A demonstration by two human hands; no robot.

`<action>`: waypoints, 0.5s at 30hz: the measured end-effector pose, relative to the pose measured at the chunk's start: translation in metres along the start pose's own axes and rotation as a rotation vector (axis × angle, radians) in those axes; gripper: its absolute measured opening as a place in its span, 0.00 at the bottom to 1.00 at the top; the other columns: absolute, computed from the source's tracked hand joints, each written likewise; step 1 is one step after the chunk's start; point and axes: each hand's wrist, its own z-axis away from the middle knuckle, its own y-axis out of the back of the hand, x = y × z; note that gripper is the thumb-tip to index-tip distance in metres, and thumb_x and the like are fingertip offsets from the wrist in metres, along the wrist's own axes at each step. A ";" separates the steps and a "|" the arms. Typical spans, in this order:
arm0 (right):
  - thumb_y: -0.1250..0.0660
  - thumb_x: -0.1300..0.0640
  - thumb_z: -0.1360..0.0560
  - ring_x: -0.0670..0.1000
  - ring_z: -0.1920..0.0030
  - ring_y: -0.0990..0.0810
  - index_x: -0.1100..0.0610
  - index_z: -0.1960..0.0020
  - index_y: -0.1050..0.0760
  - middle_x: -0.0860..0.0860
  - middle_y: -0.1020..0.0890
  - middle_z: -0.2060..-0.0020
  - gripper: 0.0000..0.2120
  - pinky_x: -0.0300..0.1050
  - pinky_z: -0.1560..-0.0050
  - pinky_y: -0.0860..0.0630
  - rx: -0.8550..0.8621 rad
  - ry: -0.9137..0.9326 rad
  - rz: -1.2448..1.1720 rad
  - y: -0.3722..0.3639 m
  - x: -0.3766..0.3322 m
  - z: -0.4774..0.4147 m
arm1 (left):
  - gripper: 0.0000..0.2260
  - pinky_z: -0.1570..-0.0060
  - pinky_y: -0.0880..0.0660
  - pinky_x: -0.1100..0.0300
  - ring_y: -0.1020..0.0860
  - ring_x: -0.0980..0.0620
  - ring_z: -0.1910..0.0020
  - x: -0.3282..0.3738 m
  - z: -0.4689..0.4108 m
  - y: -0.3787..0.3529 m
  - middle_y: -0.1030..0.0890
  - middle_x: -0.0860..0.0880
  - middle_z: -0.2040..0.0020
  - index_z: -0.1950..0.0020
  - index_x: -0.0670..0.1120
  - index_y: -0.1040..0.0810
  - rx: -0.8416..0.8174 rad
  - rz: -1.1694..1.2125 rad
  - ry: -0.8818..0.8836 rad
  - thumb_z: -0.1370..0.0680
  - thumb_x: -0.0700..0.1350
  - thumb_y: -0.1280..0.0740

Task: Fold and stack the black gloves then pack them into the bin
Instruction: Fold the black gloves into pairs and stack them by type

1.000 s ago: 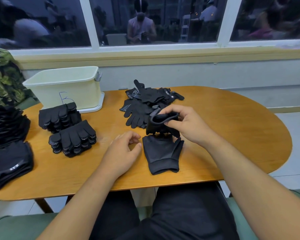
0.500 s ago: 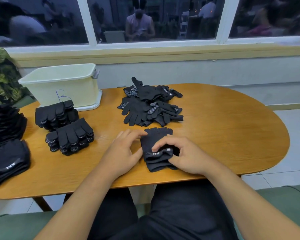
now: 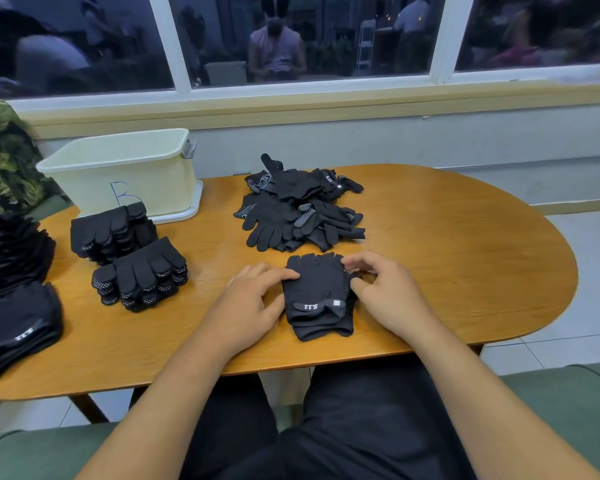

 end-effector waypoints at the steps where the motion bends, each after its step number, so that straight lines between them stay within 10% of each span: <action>1: 0.30 0.60 0.21 0.37 0.41 0.21 0.40 0.41 0.18 0.35 0.16 0.46 0.16 0.37 0.40 0.26 0.013 0.005 0.006 0.000 0.000 0.000 | 0.18 0.36 0.27 0.53 0.31 0.64 0.39 0.000 0.000 0.000 0.26 0.68 0.39 0.28 0.65 0.25 0.002 0.000 0.002 0.16 0.49 0.34; 6: 0.29 0.57 0.20 0.42 0.53 0.20 0.40 0.47 0.18 0.40 0.15 0.54 0.11 0.33 0.54 0.27 0.101 0.025 -0.036 0.002 0.001 0.004 | 0.17 0.34 0.27 0.51 0.31 0.63 0.39 0.000 0.000 -0.002 0.25 0.68 0.38 0.28 0.62 0.23 0.008 -0.006 0.010 0.16 0.50 0.34; 15: 0.34 0.62 0.19 0.43 0.43 0.22 0.42 0.43 0.19 0.39 0.21 0.46 0.15 0.45 0.42 0.22 0.167 0.075 0.031 -0.003 -0.002 0.004 | 0.17 0.29 0.30 0.49 0.31 0.61 0.33 0.000 0.000 -0.002 0.24 0.66 0.35 0.28 0.61 0.22 0.010 -0.031 0.009 0.16 0.53 0.33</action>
